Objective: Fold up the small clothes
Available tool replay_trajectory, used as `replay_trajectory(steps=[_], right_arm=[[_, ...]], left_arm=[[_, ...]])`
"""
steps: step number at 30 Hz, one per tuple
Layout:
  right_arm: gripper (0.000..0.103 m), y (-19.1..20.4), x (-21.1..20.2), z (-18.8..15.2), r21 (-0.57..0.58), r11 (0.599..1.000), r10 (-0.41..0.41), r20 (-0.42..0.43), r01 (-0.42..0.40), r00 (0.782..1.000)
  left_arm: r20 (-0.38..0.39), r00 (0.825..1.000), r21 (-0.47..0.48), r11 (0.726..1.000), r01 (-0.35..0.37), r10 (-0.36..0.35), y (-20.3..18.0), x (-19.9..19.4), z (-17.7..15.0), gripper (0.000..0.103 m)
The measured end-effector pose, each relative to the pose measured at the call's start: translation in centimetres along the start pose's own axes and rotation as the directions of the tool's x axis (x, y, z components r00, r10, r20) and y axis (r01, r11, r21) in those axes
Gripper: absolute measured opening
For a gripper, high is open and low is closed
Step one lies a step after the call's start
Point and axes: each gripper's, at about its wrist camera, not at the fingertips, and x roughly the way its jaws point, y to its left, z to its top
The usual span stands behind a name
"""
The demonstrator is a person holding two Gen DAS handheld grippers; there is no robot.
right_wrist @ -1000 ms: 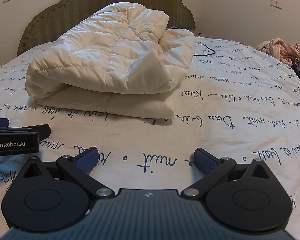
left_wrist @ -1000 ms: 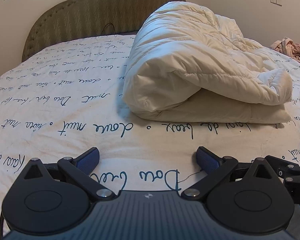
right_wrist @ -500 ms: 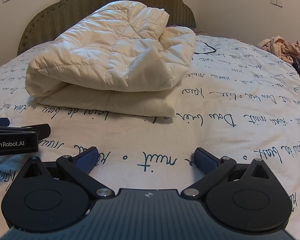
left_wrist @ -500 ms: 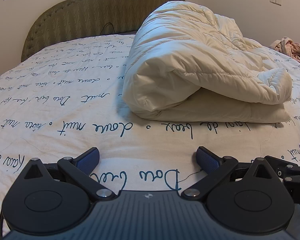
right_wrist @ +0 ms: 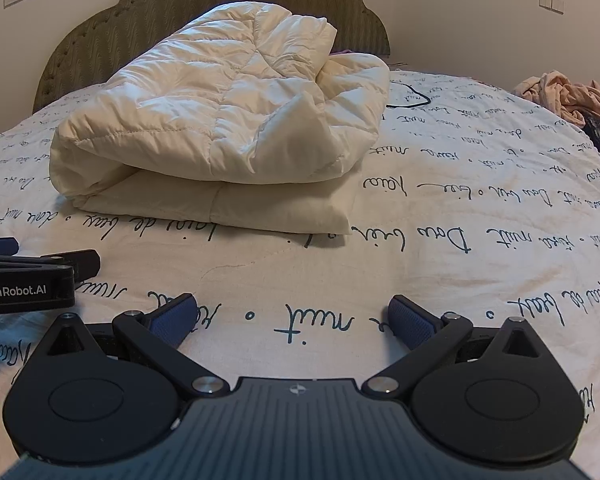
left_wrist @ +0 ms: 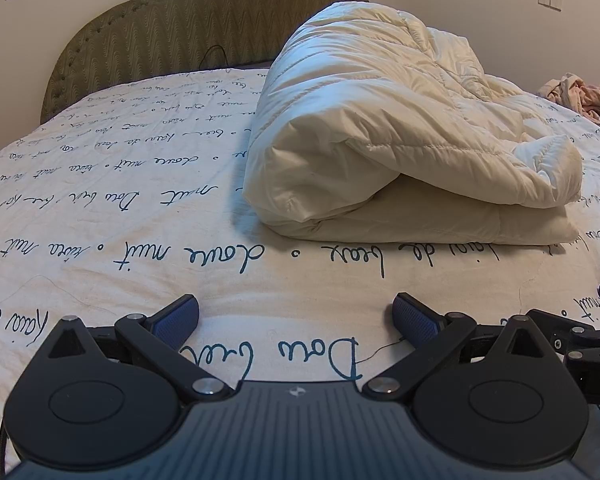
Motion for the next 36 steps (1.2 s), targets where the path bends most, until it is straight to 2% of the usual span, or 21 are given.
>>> replay_trajectory(steps=[36], right_arm=[[0.103,0.12,0.06,-0.03,-0.003,1.0,-0.003,-0.001,0.003,1.0]], left_arm=[[0.002,1.0,-0.009,1.0,0.01,-0.01,0.16,-0.07,0.04,0.103]])
